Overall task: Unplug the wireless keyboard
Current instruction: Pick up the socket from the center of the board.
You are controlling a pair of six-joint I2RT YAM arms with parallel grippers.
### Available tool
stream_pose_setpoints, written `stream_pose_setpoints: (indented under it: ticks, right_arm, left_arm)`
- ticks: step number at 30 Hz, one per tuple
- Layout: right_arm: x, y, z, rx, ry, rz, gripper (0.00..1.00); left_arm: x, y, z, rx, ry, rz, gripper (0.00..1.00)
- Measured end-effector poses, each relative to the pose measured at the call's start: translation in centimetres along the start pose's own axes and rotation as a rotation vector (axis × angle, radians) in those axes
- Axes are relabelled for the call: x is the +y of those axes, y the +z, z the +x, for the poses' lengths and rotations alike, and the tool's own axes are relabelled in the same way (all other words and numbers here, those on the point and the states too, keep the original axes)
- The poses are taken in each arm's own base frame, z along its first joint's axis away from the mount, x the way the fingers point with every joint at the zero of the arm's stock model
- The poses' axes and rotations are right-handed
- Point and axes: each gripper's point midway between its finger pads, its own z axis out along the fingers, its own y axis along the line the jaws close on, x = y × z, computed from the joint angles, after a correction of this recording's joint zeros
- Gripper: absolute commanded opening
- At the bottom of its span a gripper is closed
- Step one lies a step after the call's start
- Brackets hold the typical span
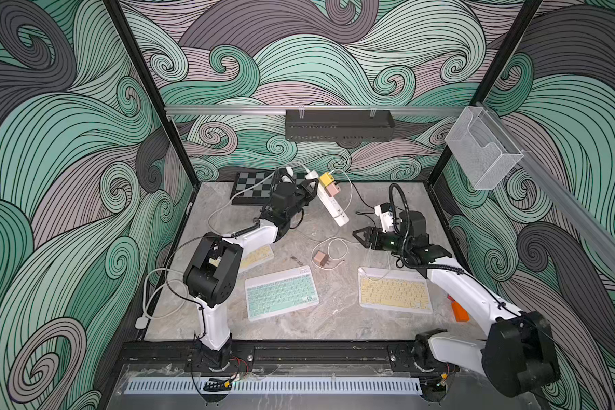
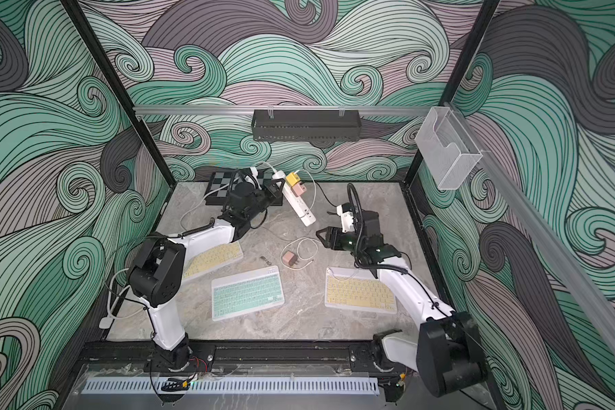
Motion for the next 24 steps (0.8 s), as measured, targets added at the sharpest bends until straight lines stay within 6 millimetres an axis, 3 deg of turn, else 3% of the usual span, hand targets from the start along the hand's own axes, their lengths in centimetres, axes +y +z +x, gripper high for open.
stream_pose_setpoints:
  ticks: [14, 19, 24]
  right_arm:
    - [-4.3, 0.8, 2.2, 0.053, 0.125, 0.113, 0.63]
    - [-3.8, 0.2, 1.1, 0.014, 0.113, 0.089, 0.63]
    - [-3.9, -1.5, -1.3, -0.068, 0.114, 0.092, 0.63]
  left_arm:
    - [0.4, -1.0, -0.1, -0.019, 0.003, -0.01, 0.0]
    - [-0.1, -2.2, -0.5, -0.006, -0.021, -0.043, 0.0]
    - [-0.8, -3.4, -1.5, -0.034, -0.041, -0.06, 0.0]
